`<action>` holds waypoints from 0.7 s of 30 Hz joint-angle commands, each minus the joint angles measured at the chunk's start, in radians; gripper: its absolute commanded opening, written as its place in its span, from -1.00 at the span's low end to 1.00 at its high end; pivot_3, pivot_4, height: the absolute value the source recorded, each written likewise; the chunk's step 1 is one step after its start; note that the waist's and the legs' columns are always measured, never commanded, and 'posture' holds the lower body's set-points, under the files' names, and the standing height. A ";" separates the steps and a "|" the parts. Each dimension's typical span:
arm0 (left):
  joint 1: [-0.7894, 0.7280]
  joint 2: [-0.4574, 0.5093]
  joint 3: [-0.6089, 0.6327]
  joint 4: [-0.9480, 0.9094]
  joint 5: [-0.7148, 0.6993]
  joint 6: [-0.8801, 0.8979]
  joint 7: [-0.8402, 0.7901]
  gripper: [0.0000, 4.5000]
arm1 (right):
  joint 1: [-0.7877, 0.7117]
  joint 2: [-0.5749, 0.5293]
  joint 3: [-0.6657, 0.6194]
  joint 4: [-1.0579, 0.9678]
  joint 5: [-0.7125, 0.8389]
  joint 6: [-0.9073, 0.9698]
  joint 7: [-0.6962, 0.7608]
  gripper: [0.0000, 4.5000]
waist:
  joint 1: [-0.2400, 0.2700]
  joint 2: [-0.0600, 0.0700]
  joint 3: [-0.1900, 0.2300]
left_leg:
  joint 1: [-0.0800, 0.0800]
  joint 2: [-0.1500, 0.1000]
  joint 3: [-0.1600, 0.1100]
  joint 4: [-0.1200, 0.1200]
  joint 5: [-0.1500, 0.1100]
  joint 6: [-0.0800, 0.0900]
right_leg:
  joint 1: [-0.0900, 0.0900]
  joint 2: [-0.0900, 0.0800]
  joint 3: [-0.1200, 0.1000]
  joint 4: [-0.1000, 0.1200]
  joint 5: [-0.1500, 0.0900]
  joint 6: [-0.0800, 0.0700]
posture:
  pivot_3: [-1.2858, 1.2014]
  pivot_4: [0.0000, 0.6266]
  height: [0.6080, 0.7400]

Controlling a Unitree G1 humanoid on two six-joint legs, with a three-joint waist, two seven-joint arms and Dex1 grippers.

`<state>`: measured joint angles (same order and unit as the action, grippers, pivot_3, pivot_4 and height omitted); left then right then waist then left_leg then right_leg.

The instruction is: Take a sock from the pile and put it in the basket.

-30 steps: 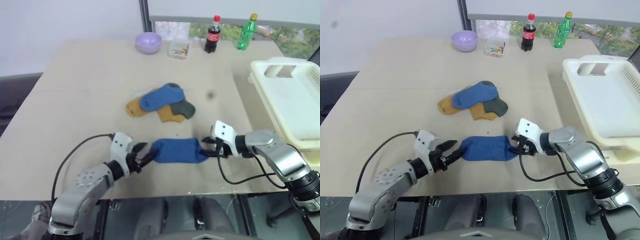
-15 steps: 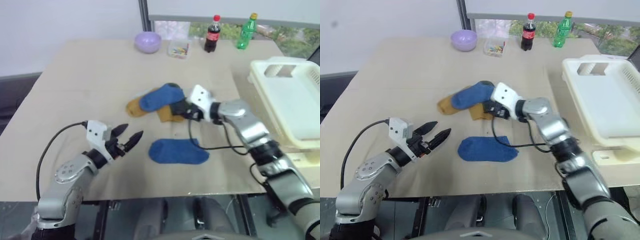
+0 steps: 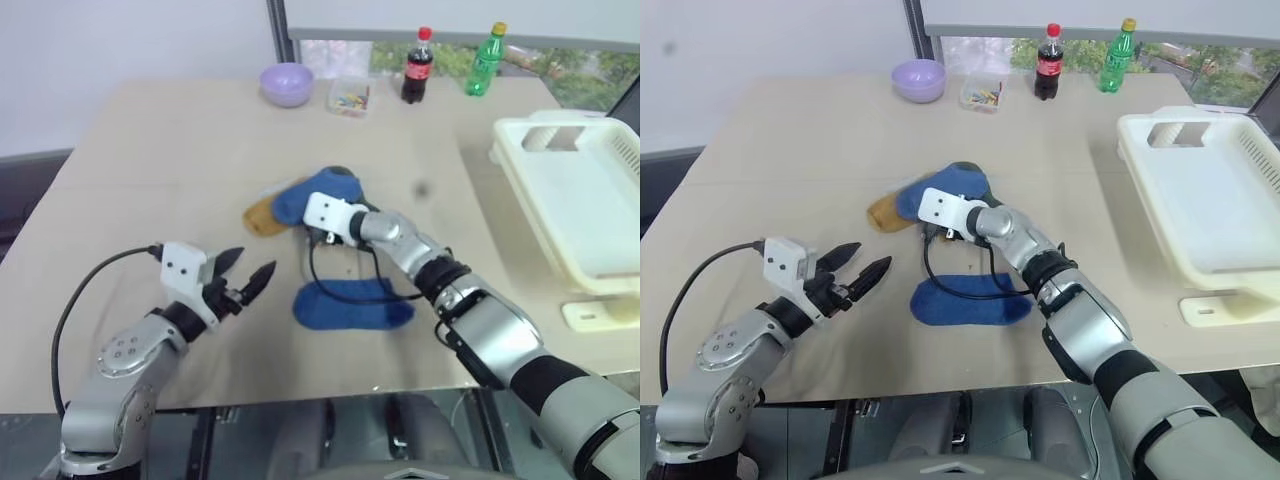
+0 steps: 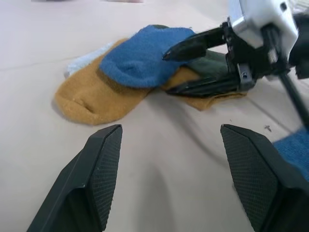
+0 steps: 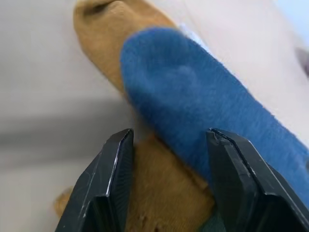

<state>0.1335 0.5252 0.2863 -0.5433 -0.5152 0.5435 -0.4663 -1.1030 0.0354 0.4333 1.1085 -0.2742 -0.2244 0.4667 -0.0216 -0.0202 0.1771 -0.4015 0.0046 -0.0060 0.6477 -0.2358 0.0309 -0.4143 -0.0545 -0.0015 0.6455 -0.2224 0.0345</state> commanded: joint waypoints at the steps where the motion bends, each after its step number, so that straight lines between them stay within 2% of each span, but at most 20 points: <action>1: -0.002 0.008 0.027 -0.057 -0.015 0.007 0.014 0.56 | -0.047 0.023 -0.030 0.026 -0.010 -0.044 -0.061 -0.03 | -0.005 0.000 0.000 | 0.000 0.000 0.000 0.000 0.000 0.000 | 0.000 0.000 0.000 0.000 0.000 0.000 | 0.03 -0.52 1.00; 4: -0.005 0.006 0.025 -0.063 -0.014 0.013 0.021 0.56 | -0.050 0.037 -0.048 0.034 0.001 -0.062 -0.053 -0.40 | -0.008 0.000 0.000 | 0.000 0.000 -0.001 0.000 0.000 0.000 | 0.000 0.000 0.000 0.000 0.000 0.000 | 0.03 -0.52 1.00; 6: -0.007 0.005 0.023 -0.065 -0.012 0.015 0.024 0.56 | -0.048 0.044 -0.063 0.030 0.011 -0.065 -0.041 -0.86 | -0.013 0.000 0.000 | 0.000 0.000 0.000 0.000 0.000 0.000 | 0.000 0.000 0.000 0.000 0.000 0.000 | 0.03 -0.52 1.00; 7: -0.009 0.004 0.021 -0.065 -0.010 0.016 0.027 0.56 | -0.043 0.045 -0.067 0.025 0.013 -0.067 -0.031 -0.94 | -0.016 0.000 0.000 | 0.000 0.000 0.000 0.000 0.000 0.000 | 0.000 0.000 0.000 0.000 0.000 0.000 | 0.03 -0.52 1.00; 11: -0.008 0.003 0.014 -0.045 0.003 0.006 0.024 0.56 | -0.018 0.044 -0.071 -0.007 0.015 -0.077 0.017 -0.94 | -0.018 0.000 0.000 | 0.000 0.000 -0.001 0.000 -0.001 0.001 | 0.000 0.000 0.000 0.000 0.000 0.000 | 0.03 -0.52 1.00; 14: -0.006 0.000 0.026 -0.006 0.009 0.011 0.033 0.56 | 0.022 0.043 -0.080 -0.086 0.050 -0.058 0.117 -0.94 | -0.019 0.000 0.000 | 0.000 0.000 -0.001 0.000 -0.001 0.001 | 0.000 0.000 0.000 0.000 0.000 0.000 | 0.03 -0.52 1.00; 18: -0.001 -0.011 0.046 0.054 0.002 0.025 0.050 0.56 | 0.146 0.048 -0.049 -0.354 0.121 0.091 0.313 -0.94 | -0.019 0.000 0.000 | 0.000 0.000 -0.001 -0.001 -0.001 0.001 | 0.000 0.000 0.000 0.000 0.000 0.000 | 0.03 -0.52 1.00; 21: 0.010 -0.014 0.074 0.078 -0.019 0.035 0.047 0.56 | 0.213 0.077 -0.016 -0.505 0.152 0.212 0.388 -0.94 | -0.019 0.000 0.000 | 0.000 0.000 -0.001 -0.001 -0.001 0.002 | 0.000 0.000 0.000 0.000 0.000 0.000 | 0.03 -0.52 1.00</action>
<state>0.1355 0.5116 0.3188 -0.4584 -0.5156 0.5794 -0.4189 -0.8920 0.0848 0.3990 0.7075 -0.1562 -0.0669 0.8129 -0.0408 -0.0199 0.1773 -0.4016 0.0051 -0.0072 0.6472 -0.2372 0.0325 -0.4145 -0.0550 -0.0017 0.6457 -0.2223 0.0346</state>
